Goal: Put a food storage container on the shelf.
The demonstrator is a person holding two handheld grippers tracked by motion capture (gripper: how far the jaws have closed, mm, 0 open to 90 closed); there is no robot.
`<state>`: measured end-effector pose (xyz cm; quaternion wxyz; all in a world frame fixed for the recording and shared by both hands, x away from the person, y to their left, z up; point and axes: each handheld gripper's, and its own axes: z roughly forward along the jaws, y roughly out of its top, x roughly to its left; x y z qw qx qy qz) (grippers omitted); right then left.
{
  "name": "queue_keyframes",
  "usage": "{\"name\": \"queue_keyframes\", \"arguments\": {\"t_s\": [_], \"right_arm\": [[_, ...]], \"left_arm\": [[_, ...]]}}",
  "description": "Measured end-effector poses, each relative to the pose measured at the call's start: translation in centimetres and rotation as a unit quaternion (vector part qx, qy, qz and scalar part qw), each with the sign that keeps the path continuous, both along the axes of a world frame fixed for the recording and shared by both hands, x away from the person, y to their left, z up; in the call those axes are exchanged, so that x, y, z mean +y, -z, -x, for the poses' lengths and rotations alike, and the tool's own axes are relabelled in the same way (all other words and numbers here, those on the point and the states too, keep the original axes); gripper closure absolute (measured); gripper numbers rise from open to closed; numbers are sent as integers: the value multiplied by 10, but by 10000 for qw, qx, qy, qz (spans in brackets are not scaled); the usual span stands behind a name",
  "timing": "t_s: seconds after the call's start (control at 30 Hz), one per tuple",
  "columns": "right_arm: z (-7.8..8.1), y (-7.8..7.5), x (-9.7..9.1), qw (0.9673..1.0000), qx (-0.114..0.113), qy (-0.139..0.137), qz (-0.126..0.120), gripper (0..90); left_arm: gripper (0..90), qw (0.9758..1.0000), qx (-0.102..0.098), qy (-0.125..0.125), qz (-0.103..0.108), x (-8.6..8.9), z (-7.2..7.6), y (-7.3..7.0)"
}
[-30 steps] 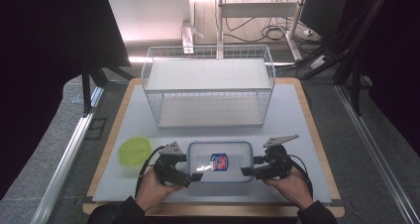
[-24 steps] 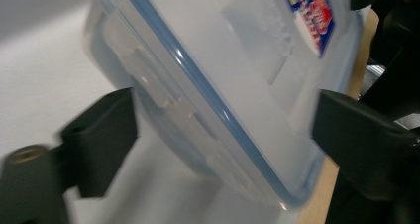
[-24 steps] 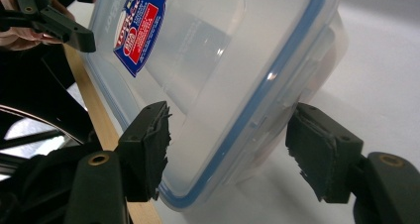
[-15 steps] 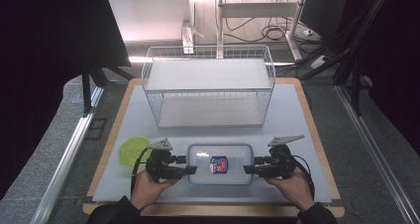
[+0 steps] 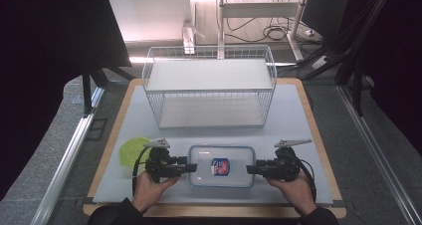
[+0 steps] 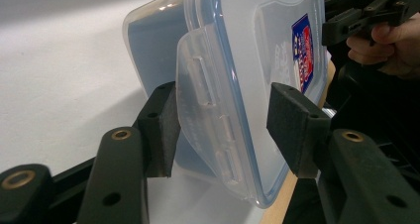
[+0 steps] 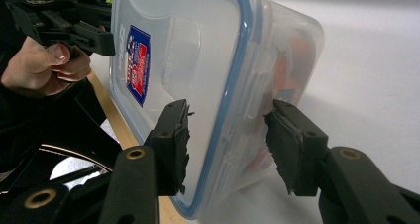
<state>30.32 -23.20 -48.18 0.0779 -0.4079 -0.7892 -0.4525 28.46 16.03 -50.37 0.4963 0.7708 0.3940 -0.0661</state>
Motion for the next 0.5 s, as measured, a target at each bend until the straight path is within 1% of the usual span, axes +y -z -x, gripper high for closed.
{"name": "queue_keyframes", "arguments": {"t_s": [0.07,0.13,0.17,0.2,0.23,0.3,0.37,0.43,0.47,0.5], "right_arm": [[1,-1,2,10000,-27,59,55,514],[1,-1,2,9999,36,151,1,523],[1,-1,2,9999,36,151,1,523],[2,-2,3,9995,25,296,-55,535],[3,-3,3,9995,-52,313,-33,535],[3,-5,5,9993,-180,338,-12,536],[3,-6,6,9991,-236,365,-22,536],[2,-6,5,9989,-288,363,-35,536],[2,-7,5,9988,-309,367,-50,536],[2,-9,5,9987,-345,367,-60,535]], "left_arm": [[474,10000,-16,-65,14,0,2,0],[476,9999,-9,-130,29,-1,3,0],[477,9999,-9,-130,29,-1,3,0],[481,9998,-52,-190,12,-2,3,-1],[480,9996,-90,-252,-51,-3,2,-3],[481,9995,-66,-297,25,-3,0,-2],[485,9995,-32,-308,62,-2,-1,-2],[486,9994,-103,-315,54,-3,-2,-4],[486,9994,-103,-315,54,-3,-2,-4],[486,9993,-181,-318,60,-2,-3,-9]]}}
